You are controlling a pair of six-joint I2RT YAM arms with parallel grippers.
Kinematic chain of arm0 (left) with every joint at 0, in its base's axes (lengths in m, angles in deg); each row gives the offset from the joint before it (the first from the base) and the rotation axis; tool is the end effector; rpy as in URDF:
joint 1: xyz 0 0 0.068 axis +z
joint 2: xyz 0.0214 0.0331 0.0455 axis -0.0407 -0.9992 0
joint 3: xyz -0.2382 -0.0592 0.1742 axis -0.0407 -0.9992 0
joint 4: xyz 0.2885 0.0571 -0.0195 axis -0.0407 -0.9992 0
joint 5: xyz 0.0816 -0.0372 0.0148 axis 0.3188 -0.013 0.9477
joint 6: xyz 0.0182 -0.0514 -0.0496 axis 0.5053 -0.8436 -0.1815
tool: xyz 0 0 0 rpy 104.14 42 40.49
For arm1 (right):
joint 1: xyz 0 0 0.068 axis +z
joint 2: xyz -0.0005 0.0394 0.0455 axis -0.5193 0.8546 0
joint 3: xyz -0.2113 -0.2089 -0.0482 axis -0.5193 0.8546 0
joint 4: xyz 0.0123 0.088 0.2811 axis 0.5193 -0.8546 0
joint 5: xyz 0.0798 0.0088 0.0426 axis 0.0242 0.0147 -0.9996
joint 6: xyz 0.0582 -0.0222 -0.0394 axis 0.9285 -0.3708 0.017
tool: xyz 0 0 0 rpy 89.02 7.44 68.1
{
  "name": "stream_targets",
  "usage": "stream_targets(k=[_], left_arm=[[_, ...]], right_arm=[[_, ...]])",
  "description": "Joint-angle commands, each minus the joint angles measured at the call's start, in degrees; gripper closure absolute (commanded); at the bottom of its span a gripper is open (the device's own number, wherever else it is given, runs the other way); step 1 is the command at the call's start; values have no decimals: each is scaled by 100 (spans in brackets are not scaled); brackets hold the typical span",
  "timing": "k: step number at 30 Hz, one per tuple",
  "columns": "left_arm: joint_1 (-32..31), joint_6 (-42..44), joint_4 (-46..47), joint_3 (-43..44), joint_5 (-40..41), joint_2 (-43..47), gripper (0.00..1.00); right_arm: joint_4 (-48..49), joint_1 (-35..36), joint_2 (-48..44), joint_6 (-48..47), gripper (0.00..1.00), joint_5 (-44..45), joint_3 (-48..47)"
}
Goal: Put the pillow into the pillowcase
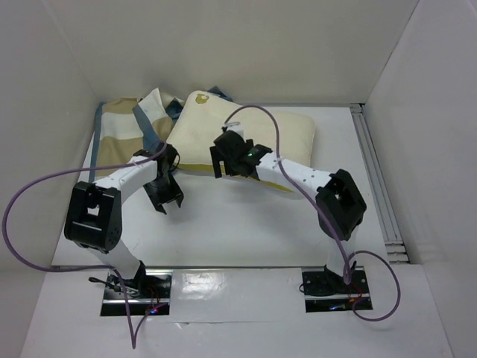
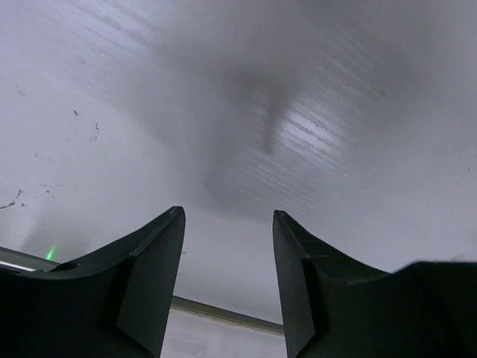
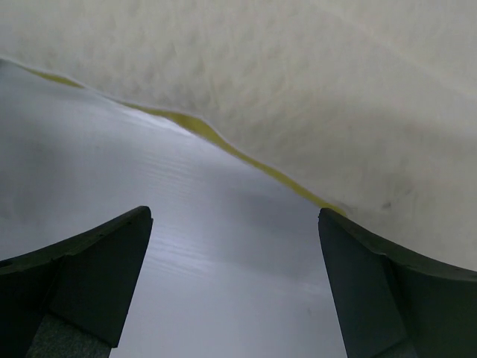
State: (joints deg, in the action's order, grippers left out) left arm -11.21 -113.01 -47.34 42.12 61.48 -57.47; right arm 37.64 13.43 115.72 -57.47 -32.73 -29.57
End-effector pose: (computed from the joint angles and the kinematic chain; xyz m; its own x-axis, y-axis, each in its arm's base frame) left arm 0.3236 -0.0711 0.1777 -0.7797 -0.6003 -0.1781 -0.6023 0.7968 -0.0491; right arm 0.3535 0.3200 0.2615 -0.6728 -0.1338 -0.7276 -0.2402 0.9697 0.0438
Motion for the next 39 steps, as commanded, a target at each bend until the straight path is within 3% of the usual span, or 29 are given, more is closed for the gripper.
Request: stream_targets(k=[1, 7, 11, 12, 15, 18, 20, 23, 29, 32, 36, 39], left_arm=[[106, -276, 513, 41, -79, 342, 37], [106, 102, 592, 523, -193, 203, 37], [167, 251, 592, 892, -193, -35, 38], [168, 312, 540, 954, -193, -35, 38], [281, 444, 539, 1174, -193, -88, 38], [431, 576, 539, 1298, -141, -88, 38], [668, 576, 539, 1359, -141, -88, 38], [1002, 576, 539, 1412, -333, -236, 38], [1108, 576, 487, 1693, -308, -904, 38], [1108, 524, 574, 1755, -246, -1204, 38], [1108, 672, 653, 1816, -439, -1266, 40], [1055, 822, 724, 1763, -623, -1099, 41]], right_arm=[[-719, 38, -113, -15, 0, 850, 99], [-104, -717, -1501, 397, 0, 404, 1498], [124, -1866, -1652, 591, 0, -35, 2446], [177, -2583, -1652, 592, 0, -193, 2606], [231, -3580, -1730, 671, 2, -713, 2818], [231, -3374, -2134, 618, 3, -618, 2548], [283, -2637, -2442, 618, 3, -241, 2231], [222, -1687, -2207, 408, 1, 297, 1423], [22, -885, -214, 73, 1, -396, -238], [-409, -710, 647, 20, 1, -275, -925], [-596, -814, 520, 459, 1, 376, -454], [-341, -1419, -402, 713, 1, 438, 1186]])
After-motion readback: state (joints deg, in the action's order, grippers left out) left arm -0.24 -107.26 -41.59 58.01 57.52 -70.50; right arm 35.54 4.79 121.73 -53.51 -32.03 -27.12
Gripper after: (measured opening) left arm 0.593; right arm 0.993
